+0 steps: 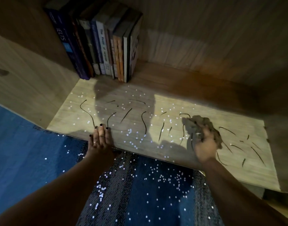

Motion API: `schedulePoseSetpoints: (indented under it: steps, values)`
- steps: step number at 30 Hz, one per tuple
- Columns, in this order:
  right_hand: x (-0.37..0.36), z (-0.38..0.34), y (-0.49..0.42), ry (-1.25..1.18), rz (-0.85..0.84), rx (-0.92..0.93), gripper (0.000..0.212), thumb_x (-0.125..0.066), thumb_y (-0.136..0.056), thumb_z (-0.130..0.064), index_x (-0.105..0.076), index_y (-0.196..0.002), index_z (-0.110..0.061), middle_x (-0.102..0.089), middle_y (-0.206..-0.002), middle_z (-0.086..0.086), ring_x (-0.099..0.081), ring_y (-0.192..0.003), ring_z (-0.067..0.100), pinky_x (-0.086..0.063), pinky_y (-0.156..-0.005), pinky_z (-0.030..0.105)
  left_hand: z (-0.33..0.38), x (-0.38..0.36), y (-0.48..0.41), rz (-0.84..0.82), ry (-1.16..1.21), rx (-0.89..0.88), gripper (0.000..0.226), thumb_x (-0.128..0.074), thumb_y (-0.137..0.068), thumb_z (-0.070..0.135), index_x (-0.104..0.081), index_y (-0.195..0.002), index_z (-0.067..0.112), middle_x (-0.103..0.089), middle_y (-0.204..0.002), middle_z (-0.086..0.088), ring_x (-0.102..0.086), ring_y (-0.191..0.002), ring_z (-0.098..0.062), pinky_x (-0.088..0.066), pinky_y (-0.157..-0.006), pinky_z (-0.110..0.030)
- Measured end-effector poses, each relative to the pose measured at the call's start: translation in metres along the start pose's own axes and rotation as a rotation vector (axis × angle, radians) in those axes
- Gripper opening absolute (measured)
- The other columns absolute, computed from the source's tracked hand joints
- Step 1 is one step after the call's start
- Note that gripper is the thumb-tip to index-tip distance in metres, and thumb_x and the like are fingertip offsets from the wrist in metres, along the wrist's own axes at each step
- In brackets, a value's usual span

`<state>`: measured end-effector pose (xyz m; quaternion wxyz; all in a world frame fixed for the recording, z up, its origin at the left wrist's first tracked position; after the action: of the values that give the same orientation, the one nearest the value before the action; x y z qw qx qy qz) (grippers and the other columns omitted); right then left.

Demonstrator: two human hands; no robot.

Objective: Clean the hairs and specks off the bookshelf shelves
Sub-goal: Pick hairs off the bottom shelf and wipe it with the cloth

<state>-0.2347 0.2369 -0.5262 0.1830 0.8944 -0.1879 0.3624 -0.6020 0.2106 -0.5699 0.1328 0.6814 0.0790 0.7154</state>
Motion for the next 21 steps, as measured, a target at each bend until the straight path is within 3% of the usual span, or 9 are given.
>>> schedulePoseSetpoints:
  steps: [2,3,5,8,11,13,15,18,21]
  values:
    - [-0.018,-0.007,0.011,0.029,-0.116,0.077,0.062,-0.058,-0.091,-0.019,-0.035,-0.127,-0.064,-0.041,-0.149,0.001,-0.044,-0.131,0.030,-0.041,-0.107,0.048,-0.001,0.000,0.001,0.039,-0.006,-0.022,0.097,-0.005,-0.093,0.067,-0.020,-0.147,-0.012,-0.021,-0.150,-0.041,-0.024,-0.137,-0.058,-0.007,-0.114,-0.063]
    - [-0.026,-0.011,0.021,0.022,-0.168,0.134,0.068,-0.061,-0.089,-0.014,-0.036,-0.124,-0.066,-0.031,-0.154,-0.007,-0.033,-0.139,0.024,-0.034,-0.112,0.047,-0.002,-0.001,-0.002,0.080,-0.006,-0.036,0.092,-0.011,-0.094,0.064,-0.018,-0.147,-0.010,-0.019,-0.151,-0.040,-0.022,-0.138,-0.058,-0.008,-0.114,-0.063]
    - [-0.035,-0.020,0.050,0.008,-0.232,0.292,0.067,-0.065,-0.085,-0.006,-0.046,-0.128,-0.054,-0.018,-0.152,-0.019,-0.017,-0.144,0.013,-0.027,-0.116,0.043,-0.004,0.001,-0.007,0.101,-0.038,-0.052,0.093,-0.040,-0.087,0.060,-0.019,-0.147,-0.008,-0.021,-0.151,-0.040,-0.024,-0.137,-0.059,-0.020,-0.108,-0.068]
    - [-0.041,-0.030,0.098,-0.054,-0.355,0.485,0.062,-0.058,-0.087,0.003,-0.053,-0.128,-0.042,-0.027,-0.146,-0.023,-0.031,-0.138,0.004,-0.038,-0.110,0.027,-0.004,0.002,-0.012,0.139,-0.042,-0.081,0.113,-0.078,-0.066,0.048,-0.021,-0.147,-0.007,-0.024,-0.150,-0.039,-0.027,-0.135,-0.060,-0.024,-0.104,-0.070]
    - [-0.028,-0.036,0.124,-0.157,-0.389,0.539,0.064,-0.056,-0.085,0.010,-0.057,-0.122,-0.042,-0.032,-0.139,-0.027,-0.036,-0.127,-0.013,-0.034,-0.103,0.009,-0.005,0.000,-0.012,0.117,-0.008,-0.081,0.115,-0.084,-0.061,0.043,-0.026,-0.146,-0.008,-0.025,-0.149,-0.040,-0.030,-0.134,-0.061,-0.026,-0.102,-0.072]
    - [-0.012,-0.044,0.121,-0.236,-0.346,0.428,0.066,-0.051,-0.088,0.009,-0.056,-0.115,-0.052,-0.051,-0.124,-0.027,-0.051,-0.114,-0.008,-0.046,-0.094,0.014,-0.006,-0.001,-0.012,0.098,0.003,-0.067,0.110,-0.081,-0.062,0.044,-0.032,-0.145,-0.009,-0.027,-0.148,-0.040,-0.032,-0.132,-0.061,-0.028,-0.101,-0.073]
    - [0.006,-0.045,0.096,-0.432,-0.313,0.225,0.051,-0.052,-0.092,-0.006,-0.057,-0.111,-0.053,-0.063,-0.111,-0.022,-0.060,-0.107,0.006,-0.054,-0.087,0.027,-0.006,0.000,-0.012,0.113,0.007,-0.066,0.099,-0.062,-0.072,0.051,-0.032,-0.145,-0.009,-0.025,-0.149,-0.039,-0.032,-0.133,-0.061,-0.030,-0.100,-0.074]
    - [0.038,-0.038,0.033,-0.515,-0.089,0.186,0.043,-0.055,-0.093,-0.008,-0.058,-0.120,-0.041,-0.064,-0.120,0.005,-0.061,-0.103,0.027,-0.054,-0.076,0.027,-0.004,0.000,-0.011,0.099,0.024,-0.069,0.093,-0.037,-0.078,0.055,-0.032,-0.145,-0.009,-0.024,-0.151,-0.038,-0.028,-0.135,-0.060,-0.028,-0.102,-0.073]
    - [0.051,-0.031,-0.027,-0.373,0.092,0.163,0.036,-0.054,-0.096,-0.021,-0.053,-0.132,-0.019,-0.060,-0.127,0.016,-0.058,-0.114,0.028,-0.050,-0.091,0.031,-0.006,-0.002,-0.014,0.196,0.012,-0.106,0.096,-0.031,-0.083,0.064,-0.029,-0.147,-0.007,-0.023,-0.153,-0.036,-0.025,-0.138,-0.057,-0.019,-0.109,-0.067]
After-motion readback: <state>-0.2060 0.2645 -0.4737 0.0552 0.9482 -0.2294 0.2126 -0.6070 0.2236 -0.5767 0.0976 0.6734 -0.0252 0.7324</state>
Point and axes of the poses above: each hand's wrist, its own y-axis away from the middle knuckle, its own x-axis out of the back of the hand, z = x × y, the point moved 2 cm from there along -y, towards the middle knuckle
